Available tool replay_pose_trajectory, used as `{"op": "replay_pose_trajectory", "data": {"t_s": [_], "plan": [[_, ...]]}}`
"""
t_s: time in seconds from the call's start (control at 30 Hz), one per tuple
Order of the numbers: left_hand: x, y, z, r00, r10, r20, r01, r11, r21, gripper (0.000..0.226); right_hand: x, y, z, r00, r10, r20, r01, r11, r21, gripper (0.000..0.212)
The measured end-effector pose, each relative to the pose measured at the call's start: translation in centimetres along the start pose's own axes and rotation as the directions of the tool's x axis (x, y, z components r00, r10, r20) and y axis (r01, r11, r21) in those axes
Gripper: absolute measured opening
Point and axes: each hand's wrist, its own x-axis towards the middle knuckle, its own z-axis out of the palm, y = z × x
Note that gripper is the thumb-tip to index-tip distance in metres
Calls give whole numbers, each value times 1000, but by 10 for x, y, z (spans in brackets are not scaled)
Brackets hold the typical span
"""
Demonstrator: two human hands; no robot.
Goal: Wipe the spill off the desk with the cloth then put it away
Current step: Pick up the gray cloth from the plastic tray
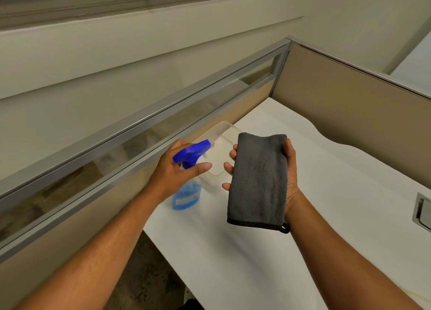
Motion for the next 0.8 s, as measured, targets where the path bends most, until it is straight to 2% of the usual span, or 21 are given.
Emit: {"op": "replay_pose_trajectory", "data": {"t_s": [0.1,0.2,0.33,0.43,0.47,0.53,0.57,0.67,0.8], "plan": [[11,2,-8,975,-13,223,0,998,58,46,3,-1,0,999,22,36,-23,1000,10,113],[11,11,0,974,-63,219,67,998,-10,14,5,-1,-1,999,30,31,-31,1000,4,118],[3,30,17,985,-42,166,37,999,29,30,6,-5,-1,999,5,46,-5,1000,0,124],[-8,51,28,993,-30,112,21,997,80,19,4,-7,-2,996,-26,82,24,1000,18,129],[-12,62,31,994,-7,105,-6,992,123,13,3,-8,-4,995,-38,94,36,999,23,126],[-22,84,38,991,26,129,-56,970,235,19,3,-12,-4,988,-98,121,95,995,34,115],[-26,92,43,987,32,155,-75,956,283,22,2,-14,-5,985,-138,101,135,990,30,110],[-38,114,60,982,26,189,-99,916,390,33,0,-20,-11,971,-232,-59,230,973,-33,113],[-38,126,77,982,-92,166,6,890,457,18,-6,-21,-13,947,-294,-128,285,955,-84,105]]}}
